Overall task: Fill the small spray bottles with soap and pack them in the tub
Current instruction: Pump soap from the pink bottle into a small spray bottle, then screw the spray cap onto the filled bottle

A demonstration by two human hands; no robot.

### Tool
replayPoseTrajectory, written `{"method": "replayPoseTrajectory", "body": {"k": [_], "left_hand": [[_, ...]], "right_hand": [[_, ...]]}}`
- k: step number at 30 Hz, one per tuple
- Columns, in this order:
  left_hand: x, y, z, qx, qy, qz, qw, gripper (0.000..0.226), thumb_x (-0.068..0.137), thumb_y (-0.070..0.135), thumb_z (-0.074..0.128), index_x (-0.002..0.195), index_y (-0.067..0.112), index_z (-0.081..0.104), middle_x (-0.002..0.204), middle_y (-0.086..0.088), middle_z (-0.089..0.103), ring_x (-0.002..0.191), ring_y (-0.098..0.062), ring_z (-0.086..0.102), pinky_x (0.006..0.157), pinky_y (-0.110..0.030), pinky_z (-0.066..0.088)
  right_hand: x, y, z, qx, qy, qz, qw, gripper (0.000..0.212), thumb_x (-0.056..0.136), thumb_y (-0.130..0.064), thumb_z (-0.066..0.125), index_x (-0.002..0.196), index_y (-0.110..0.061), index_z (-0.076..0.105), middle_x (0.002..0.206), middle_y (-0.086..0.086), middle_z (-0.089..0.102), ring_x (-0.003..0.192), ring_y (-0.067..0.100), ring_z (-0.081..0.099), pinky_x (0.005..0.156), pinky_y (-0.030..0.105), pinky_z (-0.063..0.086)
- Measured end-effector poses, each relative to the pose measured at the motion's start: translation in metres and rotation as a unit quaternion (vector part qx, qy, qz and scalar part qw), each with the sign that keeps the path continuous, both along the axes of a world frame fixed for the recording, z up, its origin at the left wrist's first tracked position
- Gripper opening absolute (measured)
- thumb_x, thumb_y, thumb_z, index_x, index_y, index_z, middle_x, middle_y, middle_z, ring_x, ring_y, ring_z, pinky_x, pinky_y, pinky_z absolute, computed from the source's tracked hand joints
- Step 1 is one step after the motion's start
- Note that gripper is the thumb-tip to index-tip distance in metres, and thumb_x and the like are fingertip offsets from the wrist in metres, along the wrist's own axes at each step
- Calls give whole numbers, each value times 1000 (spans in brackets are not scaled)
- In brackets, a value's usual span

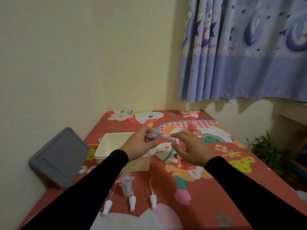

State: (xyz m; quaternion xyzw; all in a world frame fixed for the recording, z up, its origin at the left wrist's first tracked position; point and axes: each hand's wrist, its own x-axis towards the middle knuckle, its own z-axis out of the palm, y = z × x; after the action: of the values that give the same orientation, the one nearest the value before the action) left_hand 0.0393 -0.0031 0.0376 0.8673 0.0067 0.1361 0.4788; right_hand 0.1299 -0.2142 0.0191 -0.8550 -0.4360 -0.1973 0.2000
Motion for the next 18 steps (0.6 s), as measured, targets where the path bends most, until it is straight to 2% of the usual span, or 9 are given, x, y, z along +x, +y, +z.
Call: {"method": "replayPoseTrajectory", "body": {"k": [3, 7, 11, 14, 16, 18], "left_hand": [[-13, 3, -6, -7, 6, 9, 1000, 24, 88, 26, 67, 106, 22, 53, 106, 3, 63, 88, -6, 59, 74, -21, 44], [-26, 8, -14, -7, 7, 20, 1000, 24, 87, 24, 68, 106, 21, 53, 107, 2, 66, 95, -11, 62, 77, -23, 46], [-35, 13, -19, -7, 14, 26, 1000, 25, 87, 25, 68, 106, 21, 53, 107, 1, 67, 98, -14, 63, 83, -27, 47], [-40, 16, -19, -4, 16, 32, 999, 25, 86, 25, 69, 105, 23, 53, 107, 2, 66, 97, -15, 63, 83, -26, 47], [-43, 17, -19, -3, 17, 35, 999, 25, 86, 25, 69, 104, 24, 52, 107, 2, 66, 98, -15, 62, 82, -26, 47], [-45, 18, -18, 3, 17, 37, 999, 26, 86, 26, 69, 106, 23, 52, 107, 3, 66, 99, -15, 62, 84, -27, 47]], "right_hand": [[-19, 5, -29, -42, 35, 31, 998, 39, 94, -38, 53, 128, -21, 59, 126, 1, 62, 113, 19, 59, 90, 30, 45], [-39, 14, -60, -136, 45, 95, 985, 39, 94, -35, 49, 132, -27, 55, 130, -3, 58, 114, 17, 56, 90, 33, 49], [-55, 27, -77, -208, 8, 165, 964, 36, 89, -36, 48, 120, -26, 63, 120, 2, 63, 103, 22, 62, 80, 40, 54], [-60, 35, -86, -242, -11, 201, 949, 36, 84, -28, 59, 120, -29, 63, 123, 2, 61, 109, 23, 59, 82, 39, 53], [-59, 39, -91, -260, -21, 218, 940, 42, 79, -19, 59, 120, -29, 64, 124, 2, 60, 113, 24, 57, 83, 41, 53], [-60, 41, -95, -273, -37, 236, 932, 43, 79, -19, 53, 118, -29, 66, 123, 2, 60, 117, 25, 55, 86, 43, 52]]}}
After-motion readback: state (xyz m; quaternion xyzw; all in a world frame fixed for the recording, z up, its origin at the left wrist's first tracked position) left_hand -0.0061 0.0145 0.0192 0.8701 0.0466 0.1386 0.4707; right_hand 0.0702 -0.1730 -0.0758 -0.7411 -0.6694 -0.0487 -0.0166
